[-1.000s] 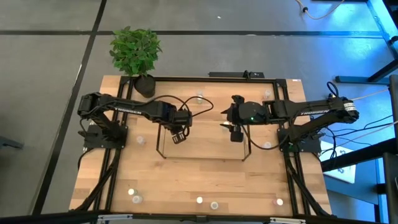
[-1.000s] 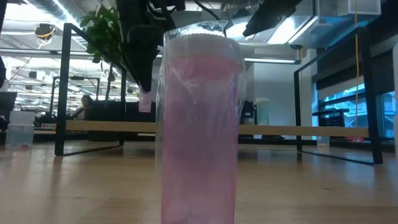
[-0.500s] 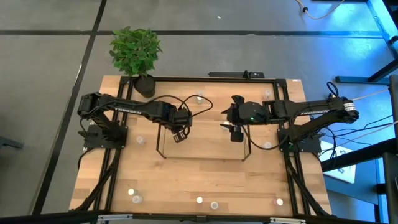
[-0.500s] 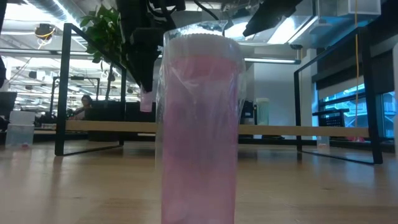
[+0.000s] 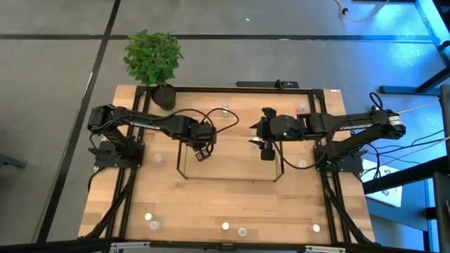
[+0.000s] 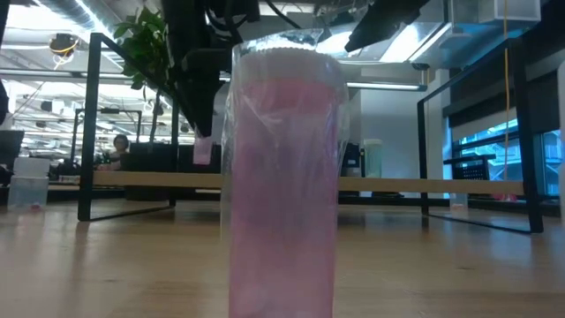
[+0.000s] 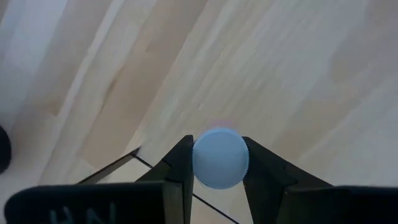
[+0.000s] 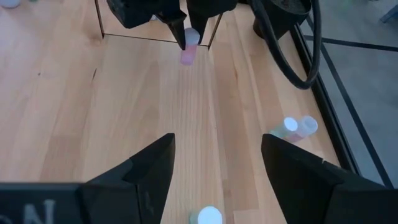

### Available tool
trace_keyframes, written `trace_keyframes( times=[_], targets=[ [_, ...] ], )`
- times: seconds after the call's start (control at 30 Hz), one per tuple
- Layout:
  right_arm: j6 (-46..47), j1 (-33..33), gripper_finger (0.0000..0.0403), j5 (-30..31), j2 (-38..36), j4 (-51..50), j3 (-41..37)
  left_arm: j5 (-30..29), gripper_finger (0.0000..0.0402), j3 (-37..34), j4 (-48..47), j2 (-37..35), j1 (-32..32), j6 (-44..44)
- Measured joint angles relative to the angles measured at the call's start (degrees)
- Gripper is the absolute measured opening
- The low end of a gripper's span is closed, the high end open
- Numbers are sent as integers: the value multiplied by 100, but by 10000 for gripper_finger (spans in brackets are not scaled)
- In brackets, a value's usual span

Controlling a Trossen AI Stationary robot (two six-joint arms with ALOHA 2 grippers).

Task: Pick and place medicine bottles onto shelf by color
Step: Put the left pink pill bottle on the shelf

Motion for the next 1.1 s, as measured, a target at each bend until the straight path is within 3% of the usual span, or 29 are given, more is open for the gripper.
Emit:
trace_keyframes(
  times=[0.43, 0.77, 1.1],
  targets=[
    [-11, 0, 242, 0, 0, 0, -2, 147, 91, -53, 500, 26, -53, 266],
    [-7, 0, 242, 0, 0, 2, -4, 137, 91, -57, 386, 16, -124, 802],
    [-4, 0, 242, 2, -2, 50, -7, 102, 91, -50, 301, 230, -98, 802]
  ],
)
